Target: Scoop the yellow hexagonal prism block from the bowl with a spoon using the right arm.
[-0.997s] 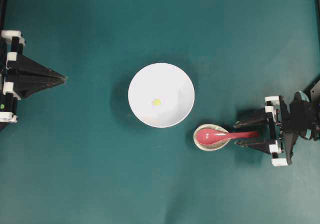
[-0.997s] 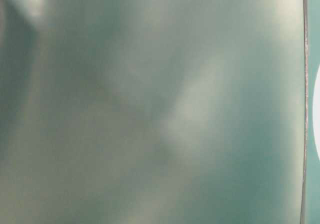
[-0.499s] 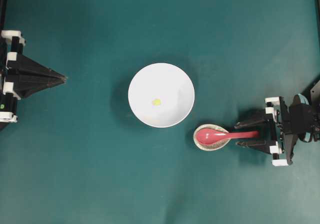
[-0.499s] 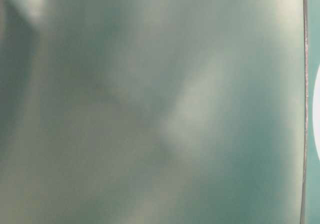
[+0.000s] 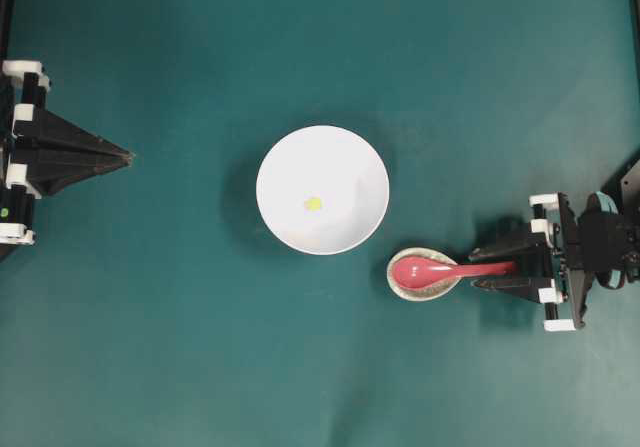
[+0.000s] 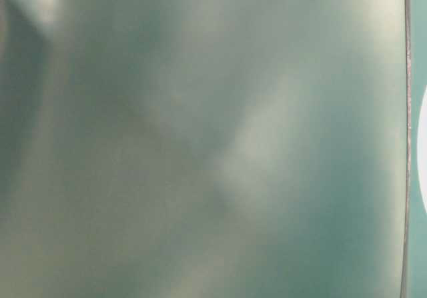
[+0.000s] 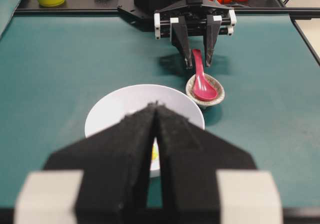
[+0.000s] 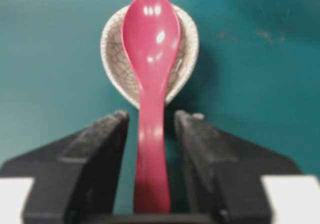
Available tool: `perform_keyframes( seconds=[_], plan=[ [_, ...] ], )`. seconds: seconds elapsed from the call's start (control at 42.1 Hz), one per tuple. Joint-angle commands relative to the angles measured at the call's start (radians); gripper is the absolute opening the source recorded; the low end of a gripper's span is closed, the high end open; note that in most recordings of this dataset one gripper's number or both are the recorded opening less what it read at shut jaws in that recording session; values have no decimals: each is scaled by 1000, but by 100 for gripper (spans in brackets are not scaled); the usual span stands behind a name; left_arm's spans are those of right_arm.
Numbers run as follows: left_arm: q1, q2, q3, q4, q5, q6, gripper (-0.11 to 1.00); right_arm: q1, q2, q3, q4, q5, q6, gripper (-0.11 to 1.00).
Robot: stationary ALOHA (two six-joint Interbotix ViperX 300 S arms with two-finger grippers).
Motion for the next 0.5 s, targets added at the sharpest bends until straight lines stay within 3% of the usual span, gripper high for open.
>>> perform_keyframes(
  seconds=[0.0, 0.214, 0.475],
  plan=[
    [0, 5, -28, 2, -9, 2, 0, 5, -11, -3, 3, -9, -2, 42],
    [-2, 5, -28, 2, -11, 2, 0, 5, -12, -3, 3, -11, -2, 24],
    [0, 5, -32, 2, -11, 2, 0, 5, -103, 12, 3, -21, -14, 23]
  ],
)
